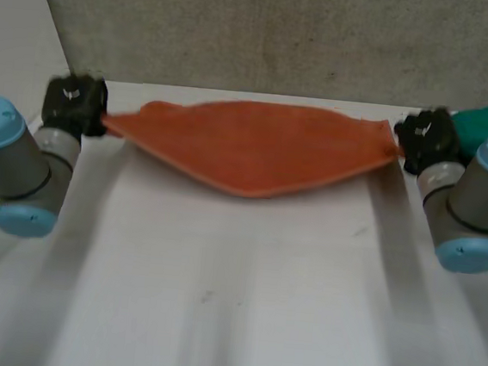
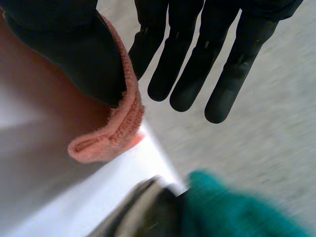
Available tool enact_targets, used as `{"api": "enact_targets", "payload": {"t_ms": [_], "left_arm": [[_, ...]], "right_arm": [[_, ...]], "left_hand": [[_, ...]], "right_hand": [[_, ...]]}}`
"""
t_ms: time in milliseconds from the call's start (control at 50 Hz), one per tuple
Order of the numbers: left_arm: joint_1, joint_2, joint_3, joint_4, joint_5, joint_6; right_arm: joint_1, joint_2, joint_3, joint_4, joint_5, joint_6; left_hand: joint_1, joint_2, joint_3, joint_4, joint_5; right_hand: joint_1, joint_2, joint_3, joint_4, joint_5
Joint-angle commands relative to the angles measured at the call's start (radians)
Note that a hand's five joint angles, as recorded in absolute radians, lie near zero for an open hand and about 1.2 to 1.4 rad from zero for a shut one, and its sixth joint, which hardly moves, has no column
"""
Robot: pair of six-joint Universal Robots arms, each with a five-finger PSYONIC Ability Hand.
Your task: Fold the laundry.
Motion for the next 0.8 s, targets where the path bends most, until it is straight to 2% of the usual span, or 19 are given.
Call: {"api": "enact_targets", "payload": {"t_ms": [20, 40, 60, 120, 140, 200, 240, 300, 380, 500, 600, 680, 800], "left_arm": [[0.010, 0.121, -0.172, -0.297, 0.014, 0.144], [0.014, 0.164, -0.215, -0.400, 0.006, 0.193], [0.016, 0.192, -0.237, -0.452, 0.001, 0.215], [0.023, 0.317, -0.350, -0.630, -0.003, 0.292], [0.026, 0.349, -0.381, -0.666, -0.002, 0.310], [0.049, 0.464, -0.484, -0.759, 0.011, 0.410], [0.077, 0.515, -0.525, -0.773, 0.020, 0.468], [0.135, 0.574, -0.568, -0.750, 0.052, 0.556], [0.140, 0.577, -0.552, -0.674, 0.116, 0.553], [0.135, 0.479, -0.486, -0.449, 0.135, 0.394], [0.102, 0.376, -0.395, -0.368, 0.124, 0.310], [0.071, 0.258, -0.288, -0.364, 0.080, 0.303], [0.023, 0.106, -0.128, -0.373, -0.064, 0.297]], "right_arm": [[0.001, -0.055, 0.123, 0.303, -0.004, -0.016], [-0.002, -0.079, 0.143, 0.347, -0.004, -0.019], [-0.005, -0.143, 0.182, 0.441, 0.002, -0.028], [-0.016, -0.252, 0.245, 0.582, 0.001, -0.068], [-0.038, -0.318, 0.293, 0.666, -0.004, -0.109], [-0.098, -0.407, 0.368, 0.762, -0.008, -0.196], [-0.154, -0.470, 0.428, 0.803, -0.005, -0.302], [-0.184, -0.494, 0.445, 0.770, -0.005, -0.374], [-0.180, -0.477, 0.434, 0.655, 0.001, -0.326], [-0.151, -0.331, 0.353, 0.511, -0.002, -0.221], [-0.096, -0.230, 0.246, 0.390, 0.004, -0.141], [-0.077, -0.121, 0.146, 0.320, 0.018, -0.137], [-0.054, 0.009, -0.001, 0.268, 0.028, -0.140]], "left_hand": [[0.234, 0.195, 0.199, 0.195, 0.237], [0.234, 0.195, 0.199, 0.195, 0.237], [0.234, 0.195, 0.199, 0.195, 0.237], [0.234, 0.195, 0.199, 0.195, 0.237], [0.234, 0.195, 0.199, 0.195, 0.237], [0.234, 0.195, 0.199, 0.195, 0.237], [0.234, 0.195, 0.199, 0.195, 0.237], [0.234, 0.195, 0.199, 0.195, 0.237], [0.234, 0.195, 0.199, 0.195, 0.237], [0.234, 0.195, 0.199, 0.195, 0.237], [0.234, 0.195, 0.199, 0.195, 0.237], [0.234, 0.195, 0.199, 0.195, 0.237], [0.234, 0.195, 0.199, 0.195, 0.237]], "right_hand": [[0.246, 0.214, 0.202, 0.194, 0.218], [0.246, 0.214, 0.202, 0.194, 0.218], [0.246, 0.214, 0.202, 0.194, 0.218], [0.246, 0.214, 0.202, 0.194, 0.218], [0.246, 0.214, 0.202, 0.194, 0.218], [0.246, 0.214, 0.202, 0.194, 0.218], [0.246, 0.214, 0.202, 0.194, 0.218], [0.246, 0.214, 0.202, 0.194, 0.218], [0.246, 0.214, 0.202, 0.194, 0.218], [0.246, 0.214, 0.202, 0.194, 0.218], [0.246, 0.214, 0.202, 0.194, 0.218], [0.246, 0.214, 0.202, 0.194, 0.218], [0.246, 0.214, 0.202, 0.194, 0.218]]}}
